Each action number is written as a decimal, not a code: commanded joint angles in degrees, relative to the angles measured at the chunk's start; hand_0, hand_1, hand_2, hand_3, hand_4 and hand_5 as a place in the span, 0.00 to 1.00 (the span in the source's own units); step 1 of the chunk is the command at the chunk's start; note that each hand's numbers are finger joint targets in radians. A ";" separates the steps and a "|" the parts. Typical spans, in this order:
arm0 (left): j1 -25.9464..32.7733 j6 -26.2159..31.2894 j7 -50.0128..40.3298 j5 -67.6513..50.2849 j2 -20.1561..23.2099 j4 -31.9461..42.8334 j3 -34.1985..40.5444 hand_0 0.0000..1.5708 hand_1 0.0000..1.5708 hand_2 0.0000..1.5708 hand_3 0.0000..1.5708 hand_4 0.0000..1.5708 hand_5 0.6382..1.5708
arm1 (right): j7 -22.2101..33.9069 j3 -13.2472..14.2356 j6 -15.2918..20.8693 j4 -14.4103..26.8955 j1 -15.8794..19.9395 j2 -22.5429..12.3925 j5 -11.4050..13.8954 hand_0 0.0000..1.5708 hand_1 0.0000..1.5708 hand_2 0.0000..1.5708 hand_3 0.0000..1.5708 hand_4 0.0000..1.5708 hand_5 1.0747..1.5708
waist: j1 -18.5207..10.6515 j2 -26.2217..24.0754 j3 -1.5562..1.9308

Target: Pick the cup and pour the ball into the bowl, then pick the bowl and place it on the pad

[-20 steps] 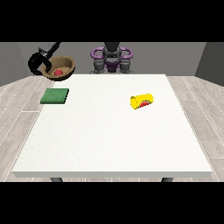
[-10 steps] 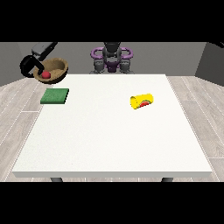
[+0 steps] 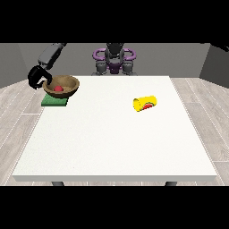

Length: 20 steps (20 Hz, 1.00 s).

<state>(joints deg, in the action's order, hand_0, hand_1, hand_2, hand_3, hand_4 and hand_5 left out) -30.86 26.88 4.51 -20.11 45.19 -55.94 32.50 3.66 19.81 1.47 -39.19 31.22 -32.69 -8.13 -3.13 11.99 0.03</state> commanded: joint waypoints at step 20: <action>0.80 3.12 5.12 -1.33 4.63 5.35 1.29 0.00 0.00 0.00 0.00 0.76 0.99 | -3.43 4.53 7.06 4.88 5.04 0.09 -3.12 0.91 0.91 0.88 0.43 0.00 0.93 | -0.32 3.62 -0.05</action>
<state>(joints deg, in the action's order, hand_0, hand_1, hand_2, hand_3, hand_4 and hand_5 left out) -30.43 28.58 7.02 -22.02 48.88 -53.92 33.62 -0.61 25.24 7.07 -33.11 34.88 -34.02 -11.34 -3.80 15.25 0.01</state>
